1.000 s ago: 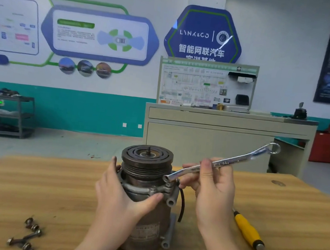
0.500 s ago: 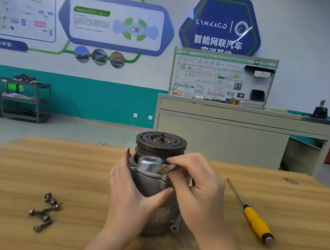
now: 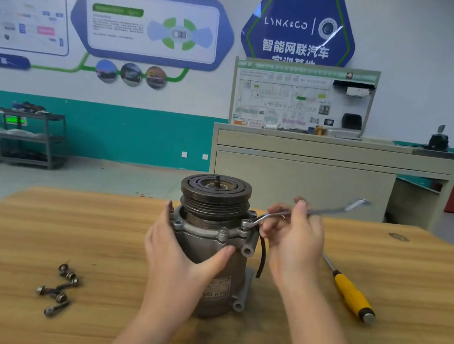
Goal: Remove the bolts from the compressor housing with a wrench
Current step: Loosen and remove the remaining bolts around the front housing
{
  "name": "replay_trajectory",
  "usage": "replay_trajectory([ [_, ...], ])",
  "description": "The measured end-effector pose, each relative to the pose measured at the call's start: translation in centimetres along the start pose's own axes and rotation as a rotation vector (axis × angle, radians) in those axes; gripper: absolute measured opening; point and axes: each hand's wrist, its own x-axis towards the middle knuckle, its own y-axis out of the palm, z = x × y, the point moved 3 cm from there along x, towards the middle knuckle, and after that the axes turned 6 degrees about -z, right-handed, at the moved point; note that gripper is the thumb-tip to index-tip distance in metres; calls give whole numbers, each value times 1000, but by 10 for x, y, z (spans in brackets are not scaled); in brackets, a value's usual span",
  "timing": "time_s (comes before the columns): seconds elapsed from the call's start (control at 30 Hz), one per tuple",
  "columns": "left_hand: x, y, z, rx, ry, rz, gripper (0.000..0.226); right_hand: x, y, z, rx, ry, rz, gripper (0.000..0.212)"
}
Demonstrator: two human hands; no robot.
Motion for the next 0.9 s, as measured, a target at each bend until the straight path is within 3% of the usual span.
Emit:
replay_trajectory([
  [0.07,0,-1,0,-12,-6,17,125,9,2,0,130,226,28,19],
  [0.17,1,-3,1,-5,-15,15,125,6,2,2,283,227,80,20],
  [0.23,1,-4,1,28,-15,-6,126,0,-2,7,280,95,81,20],
  [0.37,2,-4,0,40,-9,-14,125,-13,-2,17,-15,-279,74,17],
  [0.6,-3,-2,-4,20,29,-86,104,-31,4,20,-229,-579,161,16],
  [0.8,-10,-2,-12,114,94,-154,85,-51,11,8,-547,-1055,459,8],
  [0.9,-11,-1,-10,99,62,-108,95,-56,14,1,-645,-1157,426,17],
])
